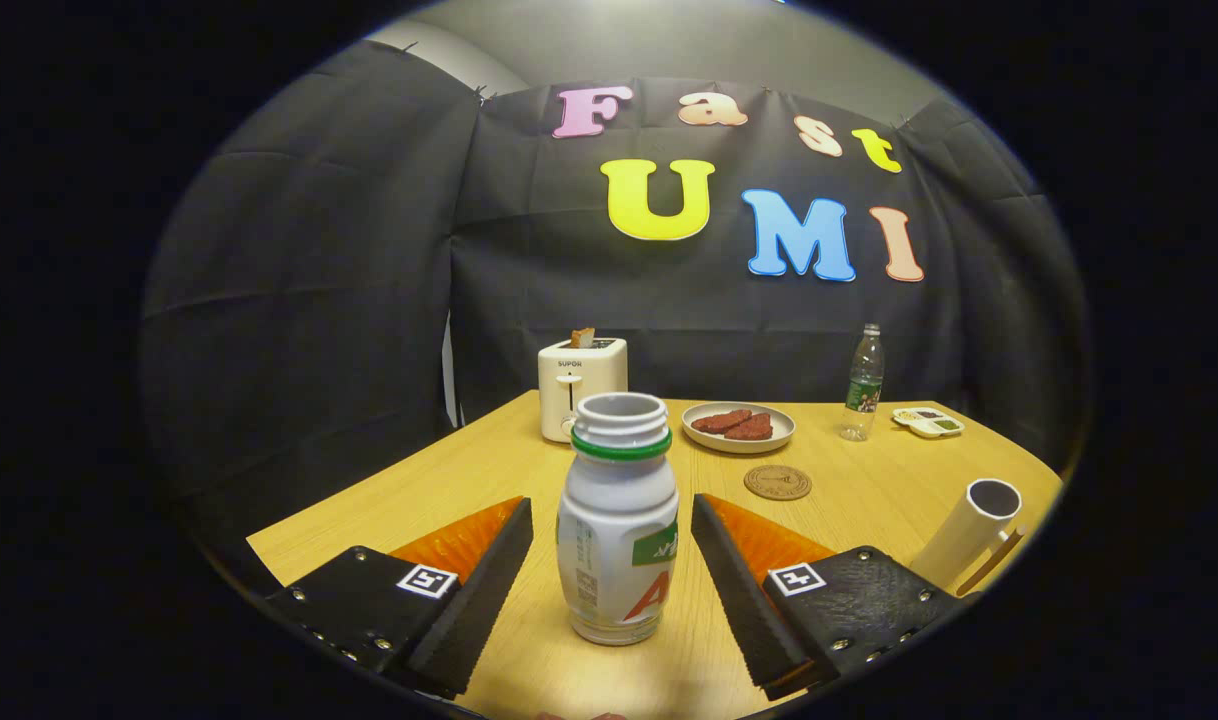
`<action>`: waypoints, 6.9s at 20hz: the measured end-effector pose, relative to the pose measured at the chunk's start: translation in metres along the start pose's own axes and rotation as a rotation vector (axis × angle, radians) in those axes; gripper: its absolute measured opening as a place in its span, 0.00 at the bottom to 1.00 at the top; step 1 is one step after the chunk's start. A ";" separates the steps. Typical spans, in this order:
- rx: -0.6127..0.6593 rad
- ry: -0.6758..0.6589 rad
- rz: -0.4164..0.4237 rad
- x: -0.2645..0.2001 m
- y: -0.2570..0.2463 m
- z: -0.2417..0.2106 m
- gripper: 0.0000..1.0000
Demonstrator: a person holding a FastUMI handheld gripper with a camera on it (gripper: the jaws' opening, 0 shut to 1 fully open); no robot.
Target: Take the bottle from table, then pour the juice into the cup, finally place the bottle on the coaster
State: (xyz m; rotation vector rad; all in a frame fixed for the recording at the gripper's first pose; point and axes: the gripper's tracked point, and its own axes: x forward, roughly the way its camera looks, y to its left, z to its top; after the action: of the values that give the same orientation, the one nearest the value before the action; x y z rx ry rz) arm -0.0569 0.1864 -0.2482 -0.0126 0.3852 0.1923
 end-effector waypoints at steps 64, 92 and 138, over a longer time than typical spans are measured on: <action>0.455 0.092 -0.211 -0.002 -0.127 0.007 0.67; 1.075 0.128 -0.234 0.000 -0.157 -0.027 0.67; 1.654 0.278 -0.193 -0.017 -0.147 -0.009 0.67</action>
State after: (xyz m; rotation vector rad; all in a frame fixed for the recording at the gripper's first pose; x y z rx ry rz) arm -0.0480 0.0382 -0.2536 1.5591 0.7227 -0.3674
